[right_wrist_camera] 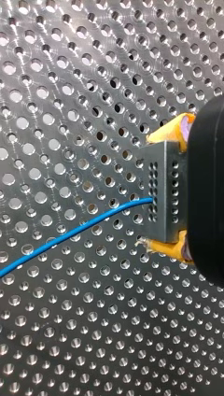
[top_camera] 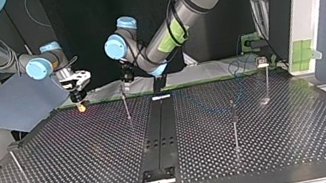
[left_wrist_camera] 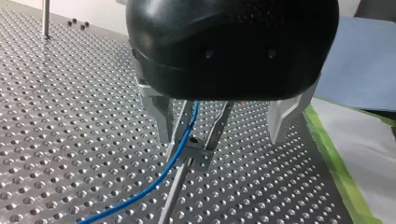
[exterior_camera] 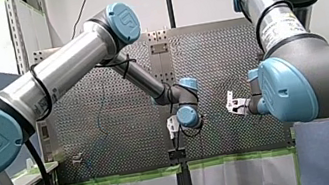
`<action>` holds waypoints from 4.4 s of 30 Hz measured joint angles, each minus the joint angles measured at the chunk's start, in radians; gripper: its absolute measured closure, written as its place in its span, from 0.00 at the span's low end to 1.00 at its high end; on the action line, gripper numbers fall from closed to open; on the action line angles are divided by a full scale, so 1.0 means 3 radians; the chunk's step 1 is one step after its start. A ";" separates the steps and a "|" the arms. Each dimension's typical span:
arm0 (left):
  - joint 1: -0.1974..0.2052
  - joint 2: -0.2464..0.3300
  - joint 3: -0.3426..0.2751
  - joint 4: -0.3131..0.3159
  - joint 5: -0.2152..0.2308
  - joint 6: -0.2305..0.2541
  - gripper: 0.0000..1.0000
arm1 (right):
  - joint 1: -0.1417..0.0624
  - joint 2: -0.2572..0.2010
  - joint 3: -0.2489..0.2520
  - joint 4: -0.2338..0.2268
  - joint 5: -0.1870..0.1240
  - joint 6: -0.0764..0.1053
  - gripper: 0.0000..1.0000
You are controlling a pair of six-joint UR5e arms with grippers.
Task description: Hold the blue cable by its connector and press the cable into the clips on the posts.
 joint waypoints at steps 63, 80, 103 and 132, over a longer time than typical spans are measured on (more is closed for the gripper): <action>-0.0193 0.1557 -0.1404 0.0998 -0.0661 -0.0116 0.00 | -0.0024 0.0000 0.0000 0.0001 0.0000 0.0010 1.00; -0.0198 0.2084 -0.1931 0.1525 -0.0645 -0.0162 0.00 | -0.0010 0.0000 0.0000 0.0006 0.0000 0.0010 1.00; -0.0096 0.2766 -0.2689 0.1544 -0.0348 -0.0302 0.00 | -0.0008 0.0000 0.0000 0.0002 -0.0050 0.0010 1.00; -0.0084 0.2638 -0.2901 0.1497 -0.0354 -0.0292 0.00 | -0.0005 0.0000 0.0000 0.0001 -0.0067 0.0010 1.00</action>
